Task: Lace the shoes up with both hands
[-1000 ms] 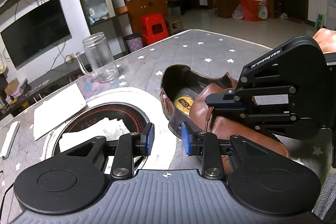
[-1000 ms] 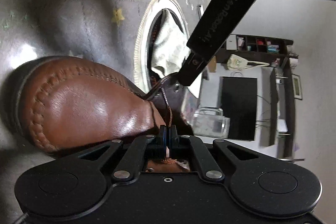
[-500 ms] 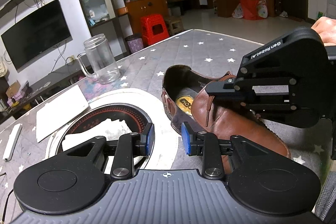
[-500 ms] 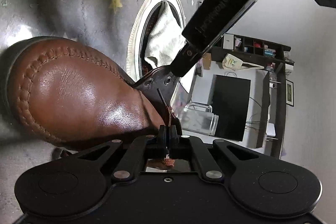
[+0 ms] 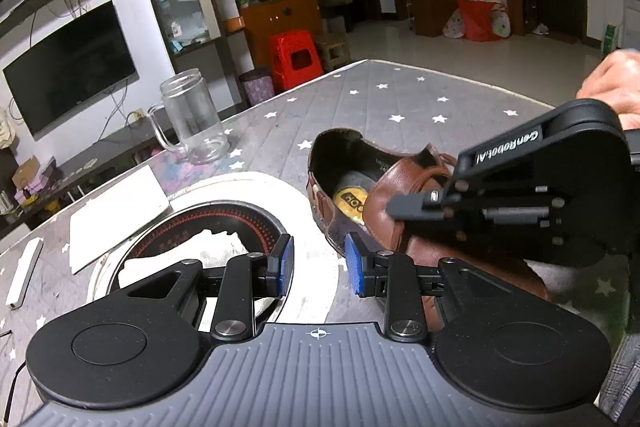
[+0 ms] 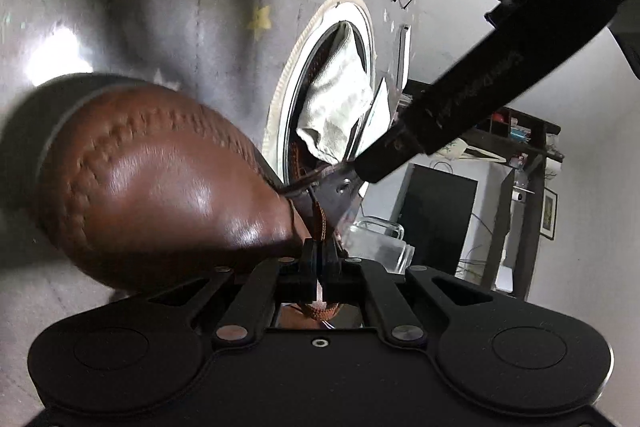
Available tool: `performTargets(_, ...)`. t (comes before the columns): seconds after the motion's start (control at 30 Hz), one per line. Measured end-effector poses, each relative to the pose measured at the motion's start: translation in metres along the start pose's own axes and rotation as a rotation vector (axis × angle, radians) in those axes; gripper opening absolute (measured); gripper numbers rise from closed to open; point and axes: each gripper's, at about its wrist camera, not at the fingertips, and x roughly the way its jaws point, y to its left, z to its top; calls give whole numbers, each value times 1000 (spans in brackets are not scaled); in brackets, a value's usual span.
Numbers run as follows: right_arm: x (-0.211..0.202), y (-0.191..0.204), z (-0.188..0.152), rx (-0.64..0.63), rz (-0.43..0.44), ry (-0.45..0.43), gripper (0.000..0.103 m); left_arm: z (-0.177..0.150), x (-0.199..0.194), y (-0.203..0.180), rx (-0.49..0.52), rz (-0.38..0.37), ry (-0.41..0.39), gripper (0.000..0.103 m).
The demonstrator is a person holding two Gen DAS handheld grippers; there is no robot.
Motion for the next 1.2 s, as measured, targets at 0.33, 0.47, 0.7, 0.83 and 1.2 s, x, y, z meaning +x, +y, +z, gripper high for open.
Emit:
performTargets(0.33, -9, -18, -1, 190, 71, -53, 2, -2, 1, -11, 97, -49, 7, 30)
performTargets(0.47, -11, -20, -1, 217, 75, -58, 2, -8, 9, -26, 193, -71, 38, 29)
performTargets(0.7, -12, -23, -1, 234, 72, -63, 2, -11, 28, -35, 279, -77, 76, 15)
performTargets(0.83, -11, -23, -1, 241, 72, -67, 2, -15, 38, -33, 298, -83, 90, 12)
performTargets(1.2, -22, -27, 0, 286, 56, -66, 21, -18, 37, -27, 197, -18, 65, 2)
